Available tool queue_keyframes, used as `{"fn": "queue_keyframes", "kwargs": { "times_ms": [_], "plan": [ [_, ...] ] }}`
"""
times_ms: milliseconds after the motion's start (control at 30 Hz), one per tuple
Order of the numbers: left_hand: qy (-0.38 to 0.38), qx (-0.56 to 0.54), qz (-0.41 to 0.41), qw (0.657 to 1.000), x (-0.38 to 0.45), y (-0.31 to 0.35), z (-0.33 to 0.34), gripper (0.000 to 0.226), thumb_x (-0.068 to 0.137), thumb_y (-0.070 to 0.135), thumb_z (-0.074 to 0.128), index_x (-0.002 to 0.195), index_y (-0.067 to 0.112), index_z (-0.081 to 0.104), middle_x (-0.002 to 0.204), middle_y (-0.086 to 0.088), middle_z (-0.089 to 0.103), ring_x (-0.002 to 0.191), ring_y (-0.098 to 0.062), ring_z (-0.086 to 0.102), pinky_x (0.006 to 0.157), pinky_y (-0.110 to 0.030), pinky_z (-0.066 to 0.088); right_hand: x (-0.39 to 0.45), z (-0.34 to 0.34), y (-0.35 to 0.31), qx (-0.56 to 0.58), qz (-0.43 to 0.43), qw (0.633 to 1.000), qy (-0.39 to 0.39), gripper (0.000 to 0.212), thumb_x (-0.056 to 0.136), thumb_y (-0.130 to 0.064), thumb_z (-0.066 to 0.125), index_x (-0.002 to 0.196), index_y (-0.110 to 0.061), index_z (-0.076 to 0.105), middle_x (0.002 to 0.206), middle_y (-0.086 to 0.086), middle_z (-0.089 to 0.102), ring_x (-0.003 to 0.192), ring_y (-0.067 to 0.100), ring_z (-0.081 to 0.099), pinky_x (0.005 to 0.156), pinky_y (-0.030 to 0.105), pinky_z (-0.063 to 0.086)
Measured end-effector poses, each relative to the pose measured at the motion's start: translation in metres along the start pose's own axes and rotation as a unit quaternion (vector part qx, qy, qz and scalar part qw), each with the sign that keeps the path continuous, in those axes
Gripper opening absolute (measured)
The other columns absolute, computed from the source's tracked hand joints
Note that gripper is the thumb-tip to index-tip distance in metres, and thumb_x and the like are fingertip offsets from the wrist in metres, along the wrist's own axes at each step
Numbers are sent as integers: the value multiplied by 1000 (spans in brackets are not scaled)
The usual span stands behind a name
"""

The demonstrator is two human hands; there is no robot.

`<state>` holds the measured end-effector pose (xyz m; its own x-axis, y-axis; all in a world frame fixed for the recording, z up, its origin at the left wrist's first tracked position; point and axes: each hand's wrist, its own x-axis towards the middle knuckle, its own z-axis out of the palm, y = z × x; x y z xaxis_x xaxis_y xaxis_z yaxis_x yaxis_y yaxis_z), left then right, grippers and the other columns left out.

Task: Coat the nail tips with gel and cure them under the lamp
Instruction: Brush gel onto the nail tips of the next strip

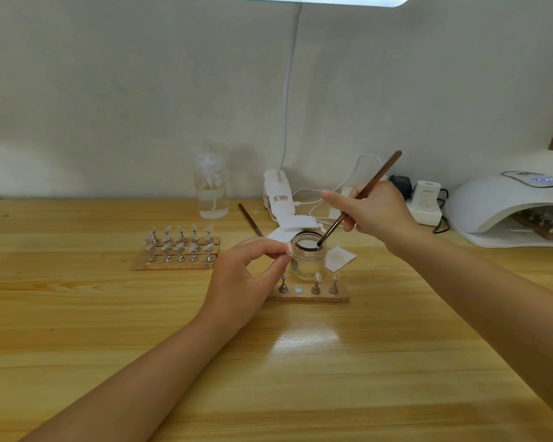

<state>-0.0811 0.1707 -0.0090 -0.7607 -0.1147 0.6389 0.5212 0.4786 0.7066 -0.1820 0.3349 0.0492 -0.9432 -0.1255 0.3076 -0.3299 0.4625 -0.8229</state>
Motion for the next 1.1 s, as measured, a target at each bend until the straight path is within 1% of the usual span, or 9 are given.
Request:
{"fn": "queue_keyframes", "kwargs": {
  "times_ms": [67, 133, 300, 367, 500, 633, 833, 967, 1100],
  "plan": [
    [2, -1, -3, 1000, 0, 0, 0, 28, 78, 2, 67, 78, 30, 66, 79, 10, 68, 81, -1, 61, 76, -6, 41, -1, -2, 1, 11, 14, 1000, 3, 42, 80, -42, 67, 52, -14, 53, 35, -6, 53, 34, -2, 47, 43, 15, 37],
    [3, 1, -5, 1000, 0, 0, 0, 28, 78, 3, 67, 78, 31, 66, 79, 10, 68, 81, -1, 61, 76, -5, 41, -2, -5, 3, 14, 25, 1000, 7, 42, 81, -42, 66, 54, -13, 53, 35, -7, 53, 31, -3, 44, 37, 11, 33],
    [5, 3, -9, 1000, 0, 0, 0, 27, 78, 4, 67, 80, 30, 67, 80, 12, 67, 82, 0, 61, 75, -5, 40, -3, -11, 4, 26, 37, 999, 12, 38, 82, -40, 65, 59, -13, 54, 35, -7, 52, 29, -3, 43, 33, 9, 30],
    [5, 5, -10, 1000, 0, 1, 0, 28, 78, 4, 67, 80, 31, 66, 80, 12, 67, 82, 0, 60, 75, -4, 40, -3, -13, 4, 32, 37, 999, 14, 37, 83, -38, 65, 60, -12, 54, 34, -7, 51, 29, -3, 43, 32, 9, 30],
    [4, 8, -13, 1000, 0, 1, 0, 30, 78, 4, 67, 79, 33, 65, 79, 15, 66, 83, 2, 60, 75, -4, 40, -3, -16, 4, 47, 50, 997, 30, 39, 83, -40, 64, 58, -13, 54, 36, -7, 51, 29, -2, 41, 37, 12, 31],
    [4, 15, -12, 1000, 0, 2, 0, 30, 78, 4, 67, 78, 34, 65, 79, 16, 66, 83, 3, 59, 75, -3, 39, -3, -13, 3, 82, 71, 994, 31, 39, 82, -41, 65, 60, -12, 54, 35, -7, 51, 27, -2, 40, 32, 10, 30],
    [4, 10, -14, 1000, 0, 1, 0, 30, 78, 3, 67, 79, 33, 66, 78, 13, 67, 82, 0, 61, 76, -4, 40, -4, -5, 8, 102, 96, 990, 19, 38, 81, -43, 66, 63, -11, 55, 35, -6, 53, 28, 1, 37, 32, 12, 30],
    [5, 11, -14, 1000, 0, 0, 0, 28, 78, 3, 67, 79, 31, 66, 78, 10, 68, 81, 0, 60, 74, -3, 39, -6, -7, 14, 106, 94, 990, 27, 40, 81, -44, 66, 61, -11, 54, 35, -5, 52, 28, 2, 37, 32, 12, 31],
    [3, 7, -18, 1000, 0, 0, 0, 28, 78, 1, 67, 78, 29, 66, 79, 9, 68, 81, -1, 60, 74, -4, 38, -10, -11, 15, 101, 72, 990, 61, 40, 82, -41, 66, 58, -11, 54, 38, -4, 53, 30, -1, 42, 34, 10, 34]
  ]
}}
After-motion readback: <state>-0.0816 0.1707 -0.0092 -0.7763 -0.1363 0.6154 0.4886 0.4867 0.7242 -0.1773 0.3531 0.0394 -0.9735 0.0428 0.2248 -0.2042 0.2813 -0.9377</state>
